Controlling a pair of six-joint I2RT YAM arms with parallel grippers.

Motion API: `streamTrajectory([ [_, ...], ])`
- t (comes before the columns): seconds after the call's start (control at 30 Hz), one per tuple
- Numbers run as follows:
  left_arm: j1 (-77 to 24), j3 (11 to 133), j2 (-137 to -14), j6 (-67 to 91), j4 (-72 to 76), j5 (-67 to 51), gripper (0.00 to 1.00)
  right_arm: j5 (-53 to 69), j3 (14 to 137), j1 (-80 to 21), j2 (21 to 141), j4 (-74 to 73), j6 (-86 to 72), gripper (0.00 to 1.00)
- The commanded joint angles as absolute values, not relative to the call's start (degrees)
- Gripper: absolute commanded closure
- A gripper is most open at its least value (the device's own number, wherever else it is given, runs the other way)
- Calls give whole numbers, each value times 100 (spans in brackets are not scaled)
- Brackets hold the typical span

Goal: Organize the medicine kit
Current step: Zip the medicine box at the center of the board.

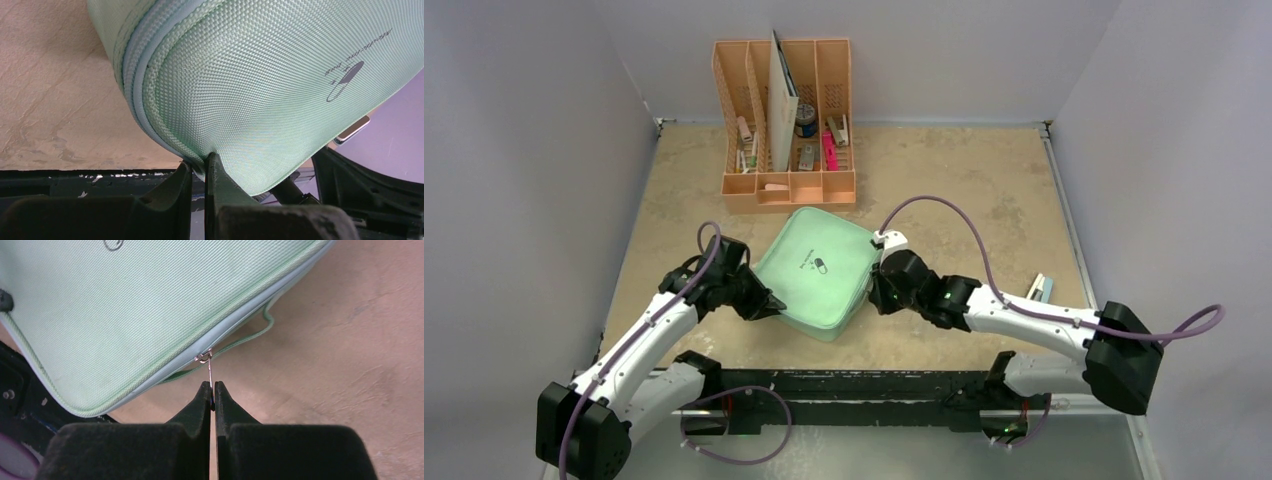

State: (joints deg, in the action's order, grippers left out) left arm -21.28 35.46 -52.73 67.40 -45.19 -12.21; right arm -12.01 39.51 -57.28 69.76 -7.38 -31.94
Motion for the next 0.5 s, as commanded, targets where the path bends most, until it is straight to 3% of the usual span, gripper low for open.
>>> streamTrajectory([
  [0.0,-2091,3569,-5241,6161,-5108,-624,100,-1644,4056,-5225,6984,-1328,-2839,100],
  [0.47,-2092,3612,-5366,6121,-5019,-696,100,-1706,4556,-4388,7591,-1301,-2546,100],
])
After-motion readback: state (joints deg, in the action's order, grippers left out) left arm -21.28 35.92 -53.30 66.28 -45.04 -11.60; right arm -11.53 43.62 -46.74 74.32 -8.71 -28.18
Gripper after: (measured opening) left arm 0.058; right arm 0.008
